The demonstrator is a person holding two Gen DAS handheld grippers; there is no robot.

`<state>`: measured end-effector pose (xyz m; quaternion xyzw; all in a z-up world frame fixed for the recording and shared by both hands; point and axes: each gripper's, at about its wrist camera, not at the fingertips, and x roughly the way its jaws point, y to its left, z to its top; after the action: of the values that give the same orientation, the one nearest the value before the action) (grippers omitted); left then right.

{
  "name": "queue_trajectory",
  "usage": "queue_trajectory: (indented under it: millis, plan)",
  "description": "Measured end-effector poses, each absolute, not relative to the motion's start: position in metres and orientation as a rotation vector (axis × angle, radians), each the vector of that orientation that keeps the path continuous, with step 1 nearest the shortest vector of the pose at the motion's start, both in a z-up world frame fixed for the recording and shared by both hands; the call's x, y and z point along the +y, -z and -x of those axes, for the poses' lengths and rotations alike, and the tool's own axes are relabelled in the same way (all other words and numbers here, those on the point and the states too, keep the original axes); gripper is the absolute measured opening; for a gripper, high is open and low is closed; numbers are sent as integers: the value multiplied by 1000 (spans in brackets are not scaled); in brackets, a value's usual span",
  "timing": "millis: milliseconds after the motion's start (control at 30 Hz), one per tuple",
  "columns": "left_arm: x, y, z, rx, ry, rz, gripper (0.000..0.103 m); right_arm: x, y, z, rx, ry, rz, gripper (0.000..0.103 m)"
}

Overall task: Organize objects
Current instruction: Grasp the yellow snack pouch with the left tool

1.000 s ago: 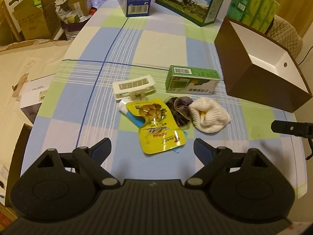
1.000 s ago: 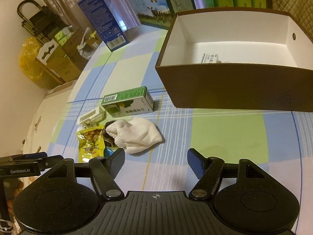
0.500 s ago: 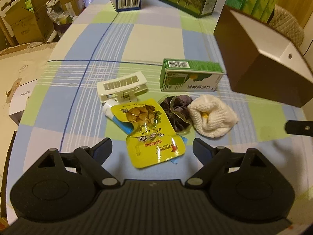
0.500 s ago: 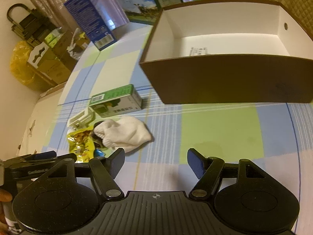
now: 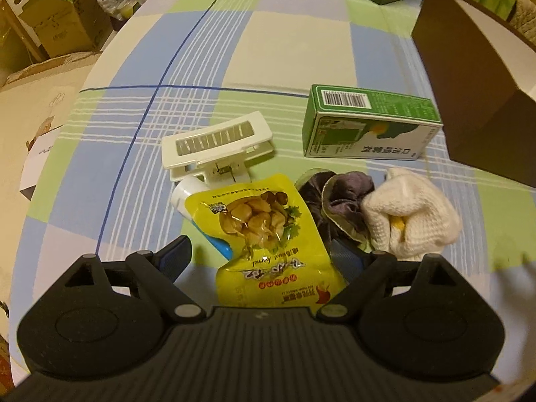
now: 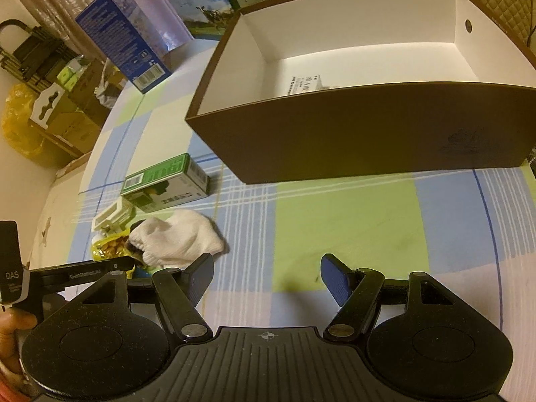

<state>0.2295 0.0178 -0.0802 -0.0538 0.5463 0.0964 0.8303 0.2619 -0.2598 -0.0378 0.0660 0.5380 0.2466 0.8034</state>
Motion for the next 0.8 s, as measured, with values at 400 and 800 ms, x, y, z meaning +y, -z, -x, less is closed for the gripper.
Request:
queue_trajectory:
  millis: [400, 800]
  plan:
    - [29, 85, -226, 1151, -187, 175, 63, -253, 45, -279, 1179, -541, -127, 68]
    - [56, 71, -190, 1113, -123, 207, 30, -238, 48, -279, 1199, -577, -101, 68]
